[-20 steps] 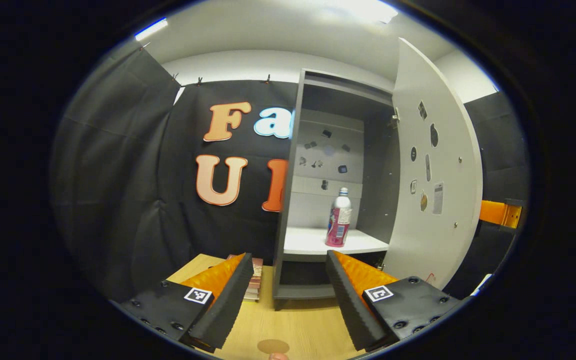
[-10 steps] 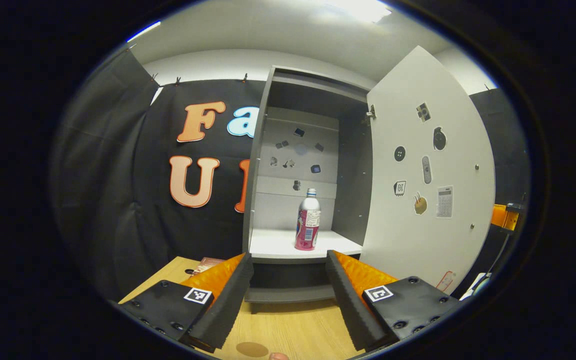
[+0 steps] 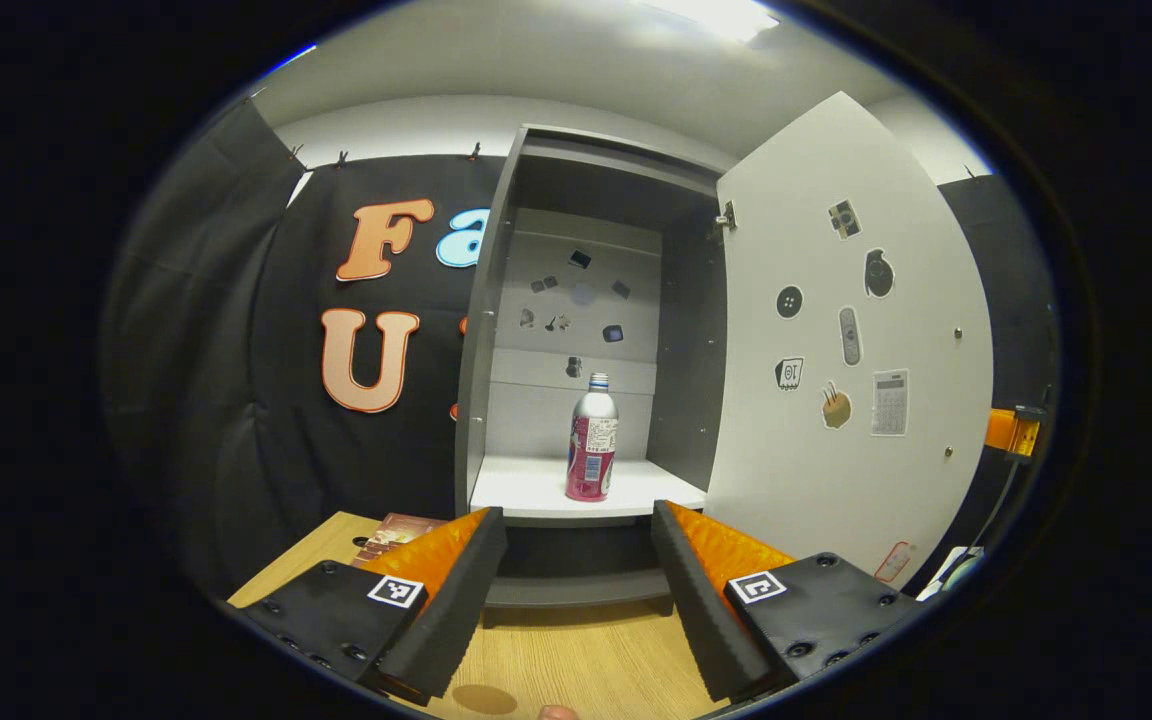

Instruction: Open the cabinet door with the right hand, grasp the bottle in the cabinet with the left hand and place it on the coaster, then close the cabinet door with the right hand.

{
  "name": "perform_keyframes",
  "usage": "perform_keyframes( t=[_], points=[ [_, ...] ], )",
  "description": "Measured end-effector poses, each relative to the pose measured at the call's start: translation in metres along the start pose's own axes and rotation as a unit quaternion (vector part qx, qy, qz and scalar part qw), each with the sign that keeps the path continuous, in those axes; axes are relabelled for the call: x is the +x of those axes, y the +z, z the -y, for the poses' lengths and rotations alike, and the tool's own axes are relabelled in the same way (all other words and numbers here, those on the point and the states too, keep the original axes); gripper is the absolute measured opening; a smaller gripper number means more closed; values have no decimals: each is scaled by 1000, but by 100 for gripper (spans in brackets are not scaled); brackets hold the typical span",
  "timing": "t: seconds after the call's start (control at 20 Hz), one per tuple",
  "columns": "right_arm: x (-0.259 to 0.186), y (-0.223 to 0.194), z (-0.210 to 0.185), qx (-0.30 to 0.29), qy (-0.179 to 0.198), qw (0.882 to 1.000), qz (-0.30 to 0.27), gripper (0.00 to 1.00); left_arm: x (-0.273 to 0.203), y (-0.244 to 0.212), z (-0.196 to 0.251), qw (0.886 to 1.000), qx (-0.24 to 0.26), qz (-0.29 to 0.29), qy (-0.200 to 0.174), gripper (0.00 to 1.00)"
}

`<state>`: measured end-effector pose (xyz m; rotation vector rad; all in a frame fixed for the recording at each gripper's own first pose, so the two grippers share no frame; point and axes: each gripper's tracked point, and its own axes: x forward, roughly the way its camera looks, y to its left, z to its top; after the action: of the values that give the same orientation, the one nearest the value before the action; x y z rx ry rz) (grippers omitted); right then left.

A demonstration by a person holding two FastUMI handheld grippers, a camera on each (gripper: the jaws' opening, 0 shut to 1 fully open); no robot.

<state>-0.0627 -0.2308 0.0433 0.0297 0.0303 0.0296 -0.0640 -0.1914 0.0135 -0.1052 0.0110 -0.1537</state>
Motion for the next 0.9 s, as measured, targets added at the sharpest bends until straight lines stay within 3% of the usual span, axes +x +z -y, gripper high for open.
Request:
perform_keyframes(
  t=[0.25,0.3,0.7,0.8,0.9],
  points=[
    [-12,-4,17,-12,-35,999,-15,10,-4,-3,-3,1000,-4,-6,4,95],
    [-13,-5,16,-12,-37,999,-18,6,-5,-3,-4,1000,-5,-6,5,95],
    [-45,5,-7,-32,-38,999,-14,17,-20,3,-11,1000,0,-1,7,95],
    [-54,9,-18,-41,-31,999,-8,17,-24,3,-15,1000,2,-1,11,95],
    [-57,6,-34,-44,-16,999,-12,9,-26,2,-17,1000,1,-2,13,95]
  ],
)
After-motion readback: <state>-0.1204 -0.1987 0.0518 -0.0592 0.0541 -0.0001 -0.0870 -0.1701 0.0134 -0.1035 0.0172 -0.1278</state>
